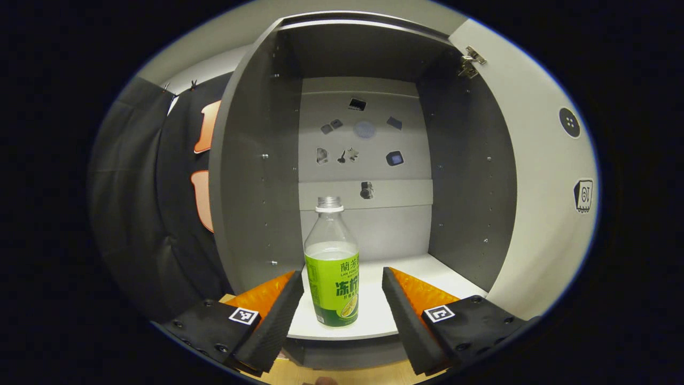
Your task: Open the cabinet door with the right hand, grasp the bottle in the cabinet with the left hand and place it on the coaster, then close the cabinet door with the right hand.
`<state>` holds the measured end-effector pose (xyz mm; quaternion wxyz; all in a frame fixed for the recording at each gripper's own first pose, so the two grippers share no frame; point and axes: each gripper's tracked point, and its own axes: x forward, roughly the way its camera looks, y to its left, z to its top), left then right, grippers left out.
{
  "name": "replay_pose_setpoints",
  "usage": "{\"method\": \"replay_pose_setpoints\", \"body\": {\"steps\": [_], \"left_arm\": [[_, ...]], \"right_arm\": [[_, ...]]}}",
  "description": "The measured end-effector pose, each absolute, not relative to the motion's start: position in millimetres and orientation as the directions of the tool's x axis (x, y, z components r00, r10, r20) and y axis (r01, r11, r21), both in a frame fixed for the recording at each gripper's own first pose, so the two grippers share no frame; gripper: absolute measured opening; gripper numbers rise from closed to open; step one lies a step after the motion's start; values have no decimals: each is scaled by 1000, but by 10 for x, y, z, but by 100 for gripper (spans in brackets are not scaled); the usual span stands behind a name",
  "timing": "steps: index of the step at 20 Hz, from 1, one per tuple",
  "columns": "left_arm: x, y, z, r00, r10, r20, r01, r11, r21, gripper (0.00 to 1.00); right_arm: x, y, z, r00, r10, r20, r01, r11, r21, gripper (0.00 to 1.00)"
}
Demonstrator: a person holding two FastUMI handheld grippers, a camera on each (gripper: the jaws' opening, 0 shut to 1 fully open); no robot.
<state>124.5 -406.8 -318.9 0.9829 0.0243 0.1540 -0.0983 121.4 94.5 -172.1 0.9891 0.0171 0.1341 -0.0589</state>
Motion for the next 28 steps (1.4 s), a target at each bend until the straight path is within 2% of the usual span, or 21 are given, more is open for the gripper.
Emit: {"method": "replay_pose_setpoints", "body": {"steps": [2,3,5,6,7,8,14,17,28], "left_arm": [[1367,-4048,-3262,932,-178,-317,192,981,14,97],[1416,-4040,-3297,932,-171,-320,186,982,17,96],[1500,-4044,-3377,927,-176,-331,188,982,5,96],[1551,-4030,-3416,924,-175,-339,185,983,-4,97],[1579,-4025,-3451,922,-177,-345,184,983,-12,97],[1607,-4013,-3481,920,-176,-349,183,983,-14,97],[1655,-4024,-3587,907,-197,-373,205,979,-19,97],[1566,-4048,-3529,902,-219,-372,219,975,-44,84],[955,-3954,-3144,900,-270,-343,258,963,-80,84]], "right_arm": [[1254,931,-1741,954,-128,-271,139,990,23,74],[1275,920,-1747,952,-138,-272,150,988,23,87],[1306,875,-1771,950,-154,-273,165,986,18,93],[1313,864,-1781,949,-160,-273,171,985,16,84],[1330,856,-1789,947,-165,-274,176,984,15,98],[1356,848,-1806,946,-170,-275,181,983,16,93],[1461,852,-1818,942,-184,-279,196,980,15,93],[1439,861,-1828,943,-184,-276,195,981,12,93],[1353,929,-1796,953,-143,-267,153,988,17,93]]}}
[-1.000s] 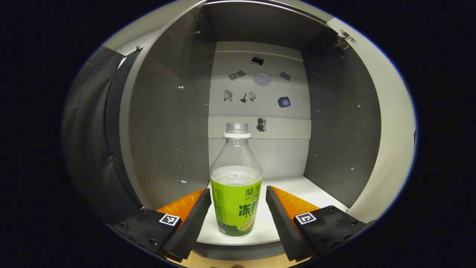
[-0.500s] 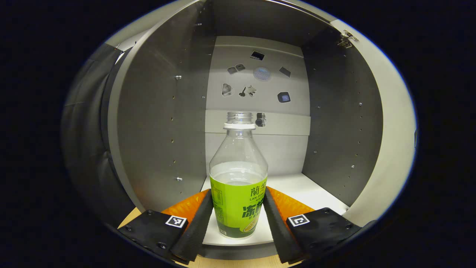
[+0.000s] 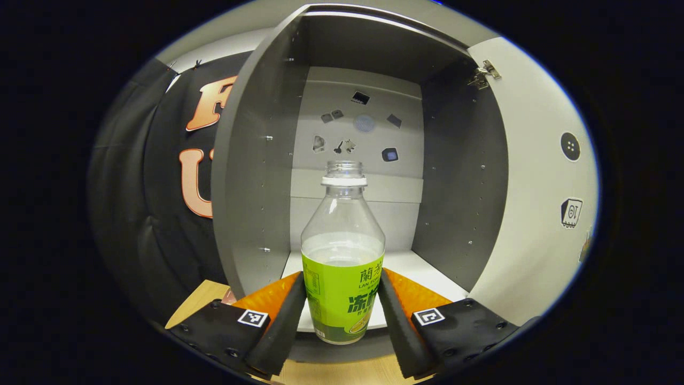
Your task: Open the cabinet door with the right hand, grasp the bottle in the cabinet with the left hand and place it on the coaster, then close the cabinet door with the right hand.
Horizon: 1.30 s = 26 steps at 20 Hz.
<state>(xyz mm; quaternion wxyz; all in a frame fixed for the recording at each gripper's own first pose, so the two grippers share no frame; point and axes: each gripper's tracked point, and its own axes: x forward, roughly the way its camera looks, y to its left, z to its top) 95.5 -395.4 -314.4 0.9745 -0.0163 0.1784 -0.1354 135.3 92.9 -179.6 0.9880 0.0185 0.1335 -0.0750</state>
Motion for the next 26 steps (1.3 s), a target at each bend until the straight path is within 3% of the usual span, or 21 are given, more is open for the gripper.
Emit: {"method": "replay_pose_setpoints", "body": {"steps": [13,26], "left_arm": [[125,-3049,-3343,906,-204,-371,209,978,-27,86],[-520,-2335,-4497,871,-107,-479,143,989,38,84]], "right_arm": [[1175,1082,-1802,962,-87,-260,96,995,22,95],[1088,1127,-1766,959,-103,-263,109,994,10,98]]}}
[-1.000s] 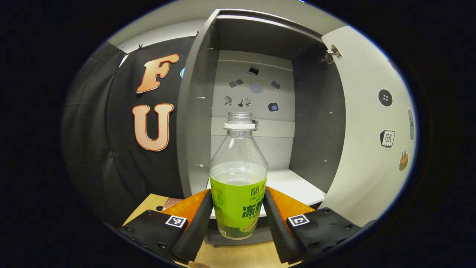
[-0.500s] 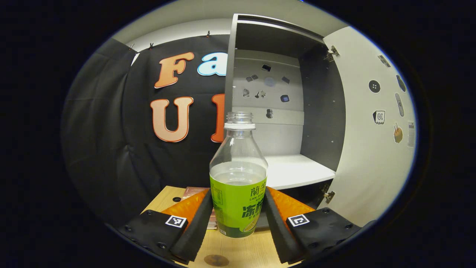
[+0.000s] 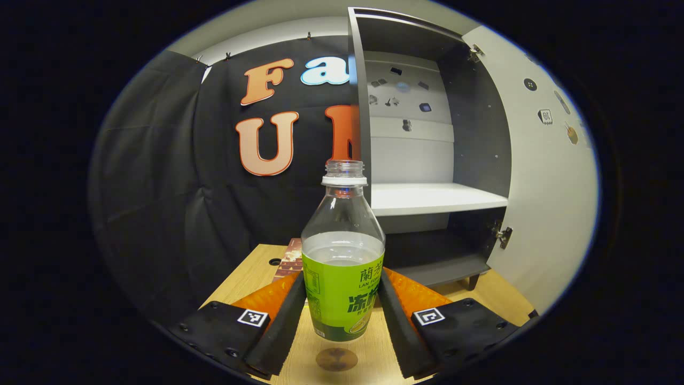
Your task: Open the cabinet door with the right hand, grasp the bottle in the cabinet with the left hand and place it on the coaster, then close the cabinet door with the right hand.
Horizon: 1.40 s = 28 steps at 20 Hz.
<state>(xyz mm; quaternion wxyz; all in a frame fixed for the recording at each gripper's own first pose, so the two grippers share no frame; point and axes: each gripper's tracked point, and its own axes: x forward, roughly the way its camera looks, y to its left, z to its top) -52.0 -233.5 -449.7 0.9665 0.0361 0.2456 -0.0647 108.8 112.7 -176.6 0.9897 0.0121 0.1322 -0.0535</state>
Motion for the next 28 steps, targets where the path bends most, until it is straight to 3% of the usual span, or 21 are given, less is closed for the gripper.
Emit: {"method": "replay_pose_setpoints", "body": {"steps": [7,8,18,27,28], "left_arm": [[-778,-2181,-5087,834,-90,-544,120,993,18,84],[-812,-2168,-5168,830,-85,-551,111,994,14,84],[-1018,-1946,-5814,801,-37,-598,34,999,-17,84],[-1180,-1986,-6125,790,-38,-612,64,998,21,84],[-1188,-1982,-6133,790,-35,-613,66,997,29,85]], "right_arm": [[993,1134,-1782,952,-131,-276,136,991,-2,99],[983,1137,-1795,950,-133,-281,138,990,-2,93],[952,1212,-1845,937,-158,-312,158,987,-27,90],[930,1262,-1952,924,-162,-347,158,987,-40,93],[933,1261,-1959,923,-162,-348,157,987,-40,98]]}}
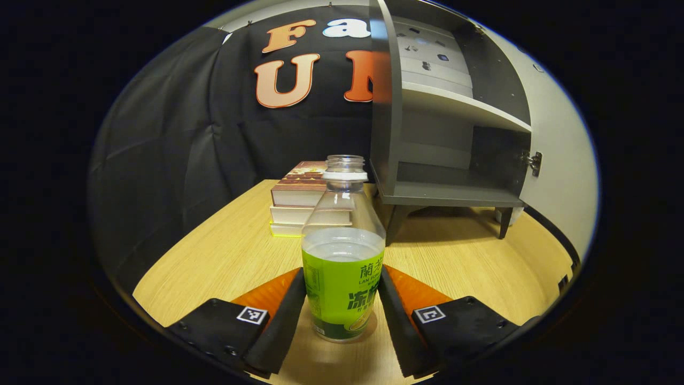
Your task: Open the cabinet door with the right hand, grasp the bottle in the cabinet with the left hand and place it on the coaster, then close the cabinet door with the right hand.
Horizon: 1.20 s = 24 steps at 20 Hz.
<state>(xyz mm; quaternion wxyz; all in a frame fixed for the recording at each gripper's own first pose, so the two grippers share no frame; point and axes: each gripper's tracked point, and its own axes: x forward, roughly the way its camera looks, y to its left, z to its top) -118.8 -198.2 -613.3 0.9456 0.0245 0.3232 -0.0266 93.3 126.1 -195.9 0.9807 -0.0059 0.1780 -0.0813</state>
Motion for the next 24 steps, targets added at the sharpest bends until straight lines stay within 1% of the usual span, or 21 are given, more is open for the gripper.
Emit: {"method": "replay_pose_setpoints", "body": {"steps": [1,8,15,18,19,20,24], "left_arm": [[-1207,-1997,-6156,788,-35,-615,68,997,30,84],[-1391,-2006,-6232,763,-21,-646,57,998,35,86],[-1359,-2084,-6027,783,-22,-622,86,993,74,86],[-1354,-2108,-5838,797,-24,-603,102,990,96,86],[-1355,-2111,-5766,801,-25,-597,104,990,98,95],[-1360,-2110,-5703,807,-24,-591,103,990,101,99],[-1381,-2123,-5350,830,-24,-558,91,992,92,99]], "right_arm": [[934,1251,-1954,923,-162,-349,158,987,-39,93],[913,1164,-1981,920,-163,-357,163,986,-32,93],[926,1142,-2007,922,-145,-360,151,988,-13,93],[943,1134,-2013,922,-137,-361,142,990,-13,93],[946,1138,-2013,923,-132,-361,137,991,-11,93],[947,1145,-2021,924,-126,-361,131,991,-9,93],[989,1172,-1984,932,-101,-349,108,994,1,93]]}}
